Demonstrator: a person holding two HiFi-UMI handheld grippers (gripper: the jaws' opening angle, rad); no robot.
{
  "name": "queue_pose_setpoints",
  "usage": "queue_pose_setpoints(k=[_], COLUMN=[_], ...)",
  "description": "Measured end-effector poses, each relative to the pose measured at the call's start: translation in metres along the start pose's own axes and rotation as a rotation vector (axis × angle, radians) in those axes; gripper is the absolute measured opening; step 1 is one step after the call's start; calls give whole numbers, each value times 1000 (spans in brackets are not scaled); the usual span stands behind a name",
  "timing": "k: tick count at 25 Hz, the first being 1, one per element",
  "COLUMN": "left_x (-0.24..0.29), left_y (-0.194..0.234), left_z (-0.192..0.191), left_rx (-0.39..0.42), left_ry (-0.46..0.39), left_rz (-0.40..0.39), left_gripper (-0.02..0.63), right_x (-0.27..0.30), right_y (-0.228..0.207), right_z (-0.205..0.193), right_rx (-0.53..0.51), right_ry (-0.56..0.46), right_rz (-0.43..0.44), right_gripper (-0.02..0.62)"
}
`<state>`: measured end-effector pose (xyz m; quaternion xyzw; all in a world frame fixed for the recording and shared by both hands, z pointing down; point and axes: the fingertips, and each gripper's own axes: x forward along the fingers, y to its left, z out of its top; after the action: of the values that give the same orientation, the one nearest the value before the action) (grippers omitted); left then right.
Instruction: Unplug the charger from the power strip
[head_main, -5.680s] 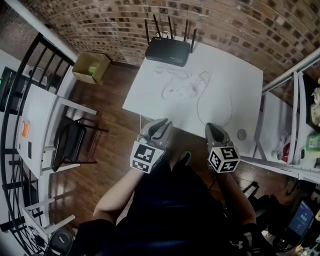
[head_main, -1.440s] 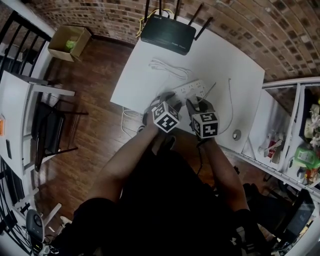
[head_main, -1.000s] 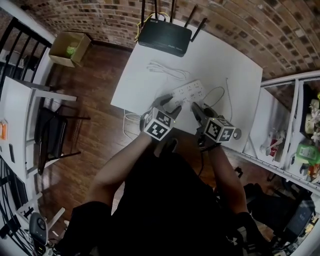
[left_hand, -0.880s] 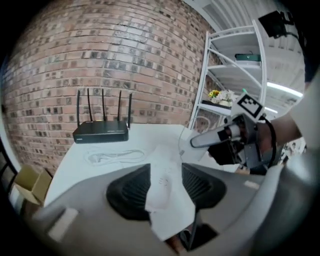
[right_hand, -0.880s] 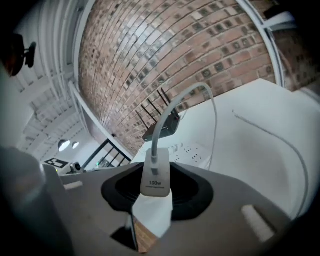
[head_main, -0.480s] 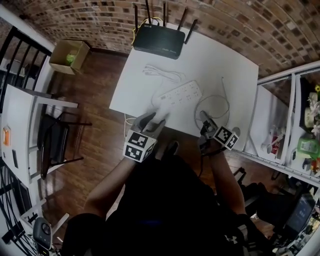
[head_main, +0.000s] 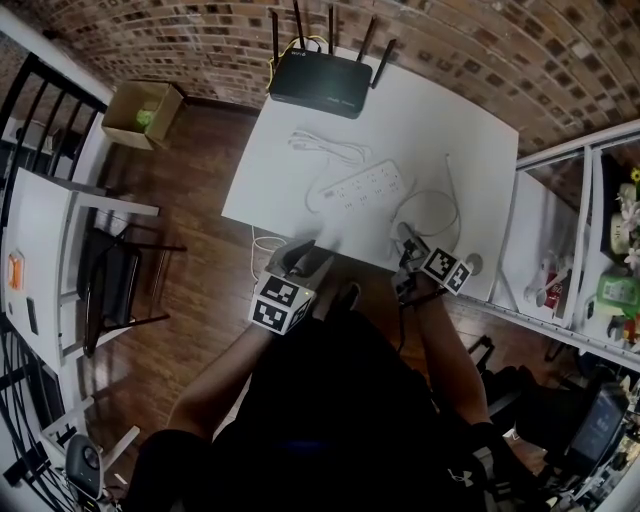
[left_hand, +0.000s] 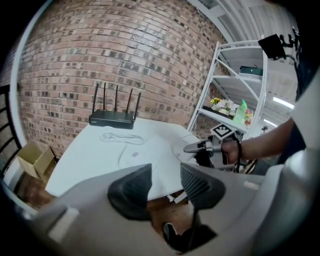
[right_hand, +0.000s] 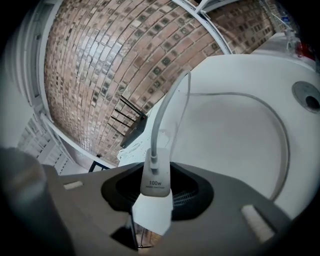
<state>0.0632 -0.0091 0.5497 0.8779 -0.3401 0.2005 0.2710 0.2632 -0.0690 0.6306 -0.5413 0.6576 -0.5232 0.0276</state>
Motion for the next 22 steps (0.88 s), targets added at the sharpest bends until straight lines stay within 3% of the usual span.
queue_pose_setpoints(k=[13, 17, 22], left_x=[-4, -5, -4], left_y=[0, 1, 1], left_z=[-7, -9, -11], left_rx=[-6, -20, -8], left_ry=[7, 0, 2], left_rz=[-14, -18, -23], left_gripper=[179, 179, 179], right_x=[6, 5, 2], right_y=[-14, -17, -26], right_z=[-8, -8, -5], right_rx=[-34, -44, -40], right_ry=[47, 55, 48], right_rz=[-62, -90, -137], right_gripper=[144, 183, 186])
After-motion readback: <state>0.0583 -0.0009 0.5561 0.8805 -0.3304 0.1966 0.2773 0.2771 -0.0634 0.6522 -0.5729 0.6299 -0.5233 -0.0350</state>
